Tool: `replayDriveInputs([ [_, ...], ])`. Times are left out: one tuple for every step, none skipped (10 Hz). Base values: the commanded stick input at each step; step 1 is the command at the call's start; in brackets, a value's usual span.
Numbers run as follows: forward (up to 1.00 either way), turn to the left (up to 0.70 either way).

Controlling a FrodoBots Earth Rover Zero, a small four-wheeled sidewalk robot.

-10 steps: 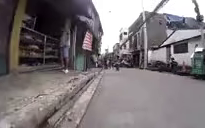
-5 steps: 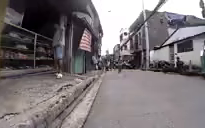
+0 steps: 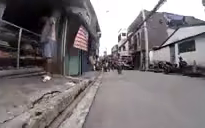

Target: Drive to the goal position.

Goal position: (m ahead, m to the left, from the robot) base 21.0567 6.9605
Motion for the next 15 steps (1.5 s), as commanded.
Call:
replayDriveInputs([
  [1.00,-0.03],
  [1.00,0.00],
  [1.00,0.00],
  [1.00,0.00],
  [1.00,0.00],
  [1.00,0.00],
  [1.00,0.00],
  [1.00,0.00],
  [1.00,0.00],
  [1.00,0.00],
  [1.00,0.00],
  [1.00,0.00],
  [1.00,0.10],
  [1.00,0.27],
  [1.00,0.25],
])
